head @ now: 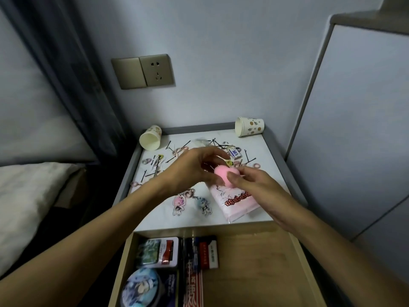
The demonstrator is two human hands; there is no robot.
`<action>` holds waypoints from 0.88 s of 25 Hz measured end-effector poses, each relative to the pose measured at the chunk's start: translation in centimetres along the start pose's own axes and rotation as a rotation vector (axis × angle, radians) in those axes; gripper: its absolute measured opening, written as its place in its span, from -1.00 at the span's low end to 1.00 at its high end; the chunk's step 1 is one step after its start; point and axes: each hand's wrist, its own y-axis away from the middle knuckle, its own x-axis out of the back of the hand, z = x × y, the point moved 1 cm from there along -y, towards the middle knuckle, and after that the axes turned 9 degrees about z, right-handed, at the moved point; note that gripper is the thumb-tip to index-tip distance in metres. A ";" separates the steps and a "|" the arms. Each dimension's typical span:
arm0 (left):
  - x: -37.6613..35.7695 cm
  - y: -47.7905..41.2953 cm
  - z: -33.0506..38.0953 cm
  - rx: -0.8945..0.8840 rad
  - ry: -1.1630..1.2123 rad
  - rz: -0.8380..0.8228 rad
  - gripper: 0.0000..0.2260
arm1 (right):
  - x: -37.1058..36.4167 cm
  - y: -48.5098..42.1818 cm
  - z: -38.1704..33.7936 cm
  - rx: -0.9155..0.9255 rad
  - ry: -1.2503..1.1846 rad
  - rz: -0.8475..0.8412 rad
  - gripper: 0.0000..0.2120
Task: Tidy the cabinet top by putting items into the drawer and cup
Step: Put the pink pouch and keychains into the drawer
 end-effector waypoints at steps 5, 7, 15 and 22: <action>-0.1 1.2 -1.6 0.092 -0.174 0.219 -0.68 | 0.7 -0.6 0.7 -0.092 0.000 0.132 -0.87; 0.0 3.4 -3.3 0.254 -0.486 0.442 -0.75 | 1.3 -0.9 1.4 -0.124 0.018 0.209 -0.83; -3.6 5.3 -7.2 0.550 -0.863 0.389 -0.60 | 0.2 0.5 2.0 -0.119 0.039 0.177 -0.82; -3.5 3.6 -8.4 0.649 -0.645 0.365 -0.64 | 0.1 0.3 2.2 -0.111 0.031 0.202 -0.82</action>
